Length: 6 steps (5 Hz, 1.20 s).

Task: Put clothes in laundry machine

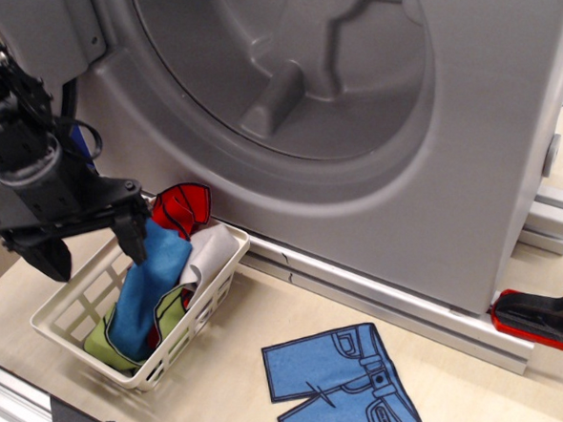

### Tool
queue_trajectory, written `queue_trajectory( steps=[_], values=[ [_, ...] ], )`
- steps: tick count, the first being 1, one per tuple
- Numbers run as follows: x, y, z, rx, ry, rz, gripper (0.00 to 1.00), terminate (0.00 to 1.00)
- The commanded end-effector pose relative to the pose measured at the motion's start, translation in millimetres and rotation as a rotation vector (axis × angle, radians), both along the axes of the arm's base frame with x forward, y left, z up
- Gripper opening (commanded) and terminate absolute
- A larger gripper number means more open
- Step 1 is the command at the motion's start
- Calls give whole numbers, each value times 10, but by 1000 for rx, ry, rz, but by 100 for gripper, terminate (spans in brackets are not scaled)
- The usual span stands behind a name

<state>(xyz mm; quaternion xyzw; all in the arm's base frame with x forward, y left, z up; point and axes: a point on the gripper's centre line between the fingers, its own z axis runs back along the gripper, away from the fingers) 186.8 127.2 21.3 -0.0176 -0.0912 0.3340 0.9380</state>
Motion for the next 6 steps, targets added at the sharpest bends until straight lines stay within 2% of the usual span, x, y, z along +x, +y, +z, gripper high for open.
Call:
queue_trajectory(
  steps=[1, 3, 4, 5, 6],
  values=[
    [53, -62, -268, -6, -44, 105, 100, 0],
    [98, -58, -537, 53, 10, 144, 100, 0],
    [115, -62, -559, 65, 30, 110, 100, 0],
    [121, -77, -491, 90, 26, 60, 0, 0],
    [180, -68, -282, 85, 1, 11, 0, 0]
  ],
)
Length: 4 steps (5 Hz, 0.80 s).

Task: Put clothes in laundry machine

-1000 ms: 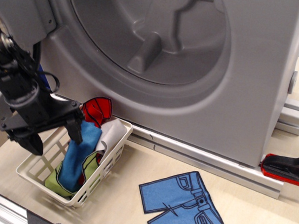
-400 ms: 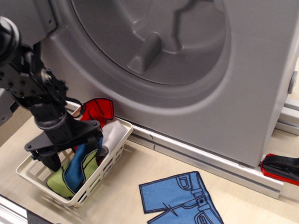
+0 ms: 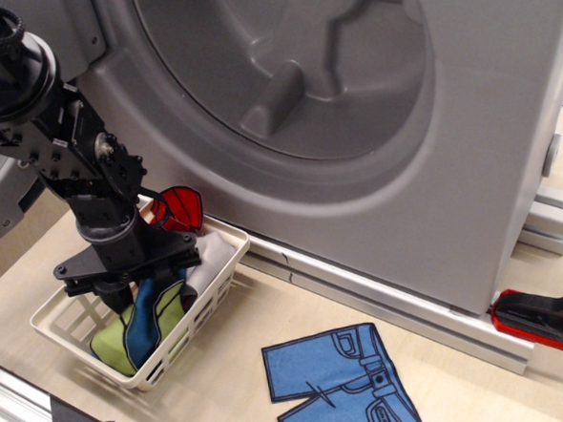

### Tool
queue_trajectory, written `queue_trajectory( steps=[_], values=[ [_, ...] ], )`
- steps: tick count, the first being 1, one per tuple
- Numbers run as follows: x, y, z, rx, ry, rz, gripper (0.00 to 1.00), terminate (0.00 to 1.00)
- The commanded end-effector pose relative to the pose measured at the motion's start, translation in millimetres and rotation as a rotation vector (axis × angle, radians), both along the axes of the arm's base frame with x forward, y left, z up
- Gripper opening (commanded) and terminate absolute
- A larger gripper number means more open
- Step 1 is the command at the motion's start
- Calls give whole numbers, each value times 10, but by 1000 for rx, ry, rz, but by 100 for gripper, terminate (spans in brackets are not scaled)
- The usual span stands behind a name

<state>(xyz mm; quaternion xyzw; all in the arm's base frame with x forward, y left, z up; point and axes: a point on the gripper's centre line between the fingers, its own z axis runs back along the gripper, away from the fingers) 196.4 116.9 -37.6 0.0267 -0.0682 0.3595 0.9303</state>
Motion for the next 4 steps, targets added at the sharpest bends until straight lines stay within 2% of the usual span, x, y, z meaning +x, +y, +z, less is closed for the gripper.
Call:
queue_trajectory(
  steps=[1, 2, 4],
  values=[
    [169, -1, 538, 46, -135, -95, 0, 0],
    [250, -111, 772, 80, -203, -187, 0, 0],
    [419, -360, 1209, 23, -320, -294, 0, 0]
  ],
)
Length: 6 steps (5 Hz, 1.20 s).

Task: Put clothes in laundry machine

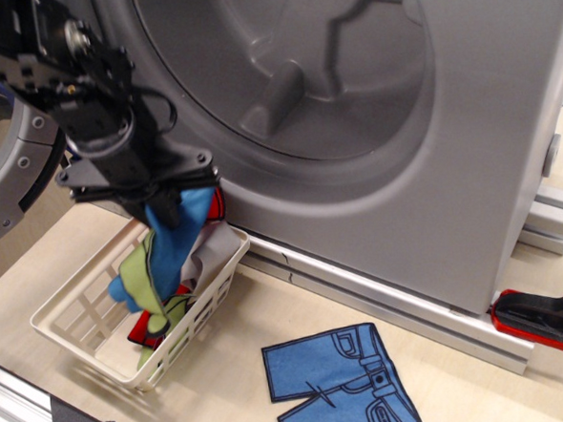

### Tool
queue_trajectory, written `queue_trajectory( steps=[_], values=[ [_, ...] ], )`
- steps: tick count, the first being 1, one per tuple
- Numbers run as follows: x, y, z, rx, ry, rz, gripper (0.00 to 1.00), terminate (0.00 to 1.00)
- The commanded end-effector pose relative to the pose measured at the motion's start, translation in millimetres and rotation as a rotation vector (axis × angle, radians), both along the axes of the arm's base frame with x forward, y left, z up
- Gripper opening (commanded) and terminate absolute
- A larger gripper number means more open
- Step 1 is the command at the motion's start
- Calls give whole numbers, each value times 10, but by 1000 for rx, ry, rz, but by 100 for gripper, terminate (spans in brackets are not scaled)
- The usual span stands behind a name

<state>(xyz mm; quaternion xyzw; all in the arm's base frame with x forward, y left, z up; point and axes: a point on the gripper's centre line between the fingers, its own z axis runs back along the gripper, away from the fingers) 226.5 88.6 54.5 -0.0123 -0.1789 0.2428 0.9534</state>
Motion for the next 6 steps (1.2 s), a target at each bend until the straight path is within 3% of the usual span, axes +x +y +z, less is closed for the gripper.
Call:
queue_trajectory(
  steps=[1, 2, 3, 6],
  values=[
    [338, -196, 411, -6, -162, -104, 0, 0],
    [538, -291, 492, 4, -220, -134, 0, 0],
    [798, -352, 535, -27, -282, -103, 0, 0],
    [1436, -579, 495, 0, -356, -73, 0, 0]
  ],
)
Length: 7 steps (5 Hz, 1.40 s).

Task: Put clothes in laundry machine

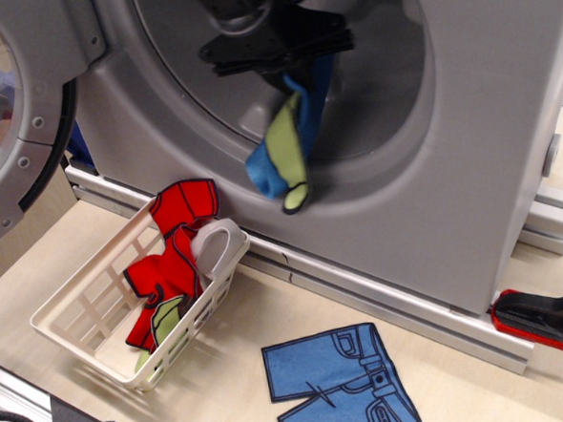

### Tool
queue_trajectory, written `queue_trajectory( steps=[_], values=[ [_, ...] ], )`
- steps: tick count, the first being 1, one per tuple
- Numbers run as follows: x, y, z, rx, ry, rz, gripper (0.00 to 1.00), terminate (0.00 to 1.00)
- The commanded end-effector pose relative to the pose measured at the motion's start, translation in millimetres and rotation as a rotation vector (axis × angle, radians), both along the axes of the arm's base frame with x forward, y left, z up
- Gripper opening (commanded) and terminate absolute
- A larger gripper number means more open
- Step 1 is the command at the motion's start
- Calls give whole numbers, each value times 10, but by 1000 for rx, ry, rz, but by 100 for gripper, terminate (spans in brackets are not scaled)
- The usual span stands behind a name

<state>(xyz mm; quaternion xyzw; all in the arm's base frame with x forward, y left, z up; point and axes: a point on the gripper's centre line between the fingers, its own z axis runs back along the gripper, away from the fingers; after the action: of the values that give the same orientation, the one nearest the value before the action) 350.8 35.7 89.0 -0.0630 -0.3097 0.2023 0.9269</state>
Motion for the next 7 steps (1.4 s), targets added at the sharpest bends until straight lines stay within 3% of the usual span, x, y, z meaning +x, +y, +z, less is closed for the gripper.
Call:
queue_trajectory(
  steps=[1, 2, 4, 7],
  values=[
    [320, -72, 95, 38, -61, 9, 0, 0],
    [256, -8, 17, 34, -20, 5, 100, 0],
    [17, 87, 9, 25, -11, -29, 100, 0],
    [-664, 46, 195, -17, 0, -204, 100, 0]
  ],
)
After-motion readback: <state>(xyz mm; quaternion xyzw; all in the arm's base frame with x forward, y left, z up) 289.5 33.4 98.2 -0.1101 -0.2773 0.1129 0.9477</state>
